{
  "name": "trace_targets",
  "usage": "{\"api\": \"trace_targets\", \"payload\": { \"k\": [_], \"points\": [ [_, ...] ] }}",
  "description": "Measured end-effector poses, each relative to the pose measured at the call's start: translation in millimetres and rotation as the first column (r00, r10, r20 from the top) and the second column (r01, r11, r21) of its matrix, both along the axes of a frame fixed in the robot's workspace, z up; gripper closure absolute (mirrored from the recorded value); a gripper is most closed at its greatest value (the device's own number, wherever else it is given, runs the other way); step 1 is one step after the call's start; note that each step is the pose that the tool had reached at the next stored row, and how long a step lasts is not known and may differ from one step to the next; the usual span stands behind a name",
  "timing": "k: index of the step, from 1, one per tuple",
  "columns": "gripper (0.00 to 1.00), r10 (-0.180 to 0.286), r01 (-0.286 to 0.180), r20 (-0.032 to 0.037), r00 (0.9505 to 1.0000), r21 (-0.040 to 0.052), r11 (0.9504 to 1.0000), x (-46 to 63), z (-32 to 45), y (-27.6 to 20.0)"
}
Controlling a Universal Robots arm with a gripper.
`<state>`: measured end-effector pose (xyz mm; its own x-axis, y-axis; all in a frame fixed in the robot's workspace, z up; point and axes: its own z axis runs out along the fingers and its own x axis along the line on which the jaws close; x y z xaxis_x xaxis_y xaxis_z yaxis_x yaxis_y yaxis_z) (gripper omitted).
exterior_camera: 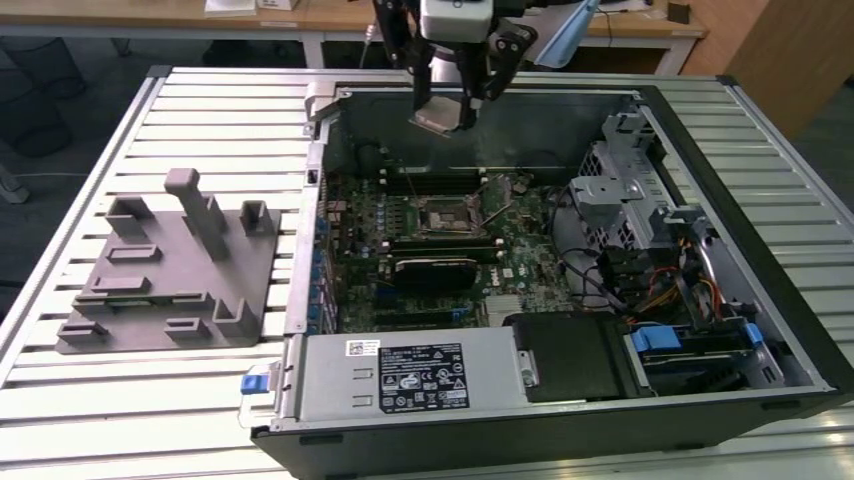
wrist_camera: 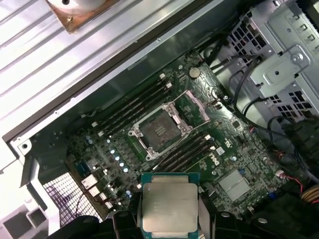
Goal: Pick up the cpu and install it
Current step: 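Place the cpu into insertion slot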
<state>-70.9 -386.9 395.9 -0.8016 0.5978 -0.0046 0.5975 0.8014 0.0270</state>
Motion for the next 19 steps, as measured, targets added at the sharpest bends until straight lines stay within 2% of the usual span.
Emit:
{"api": "trace_targets", "payload": {
  "k": [5,10,15,19],
  "points": [
    [0.46,-0.071,0.071,0.0000,0.9975,0.0000,0.9975,0.0,-0.6,0.4],
    [0.46,-0.143,0.143,0.0000,0.9897,0.0000,0.9897,0.0,-1.4,0.8],
    [0.46,-0.215,0.215,0.0000,0.9767,0.0000,0.9767,0.0,-2.3,1.0],
    [0.46,-0.273,0.273,-0.0001,0.9619,0.0000,0.9619,0.0,-3.2,1.2]
  ]
}}
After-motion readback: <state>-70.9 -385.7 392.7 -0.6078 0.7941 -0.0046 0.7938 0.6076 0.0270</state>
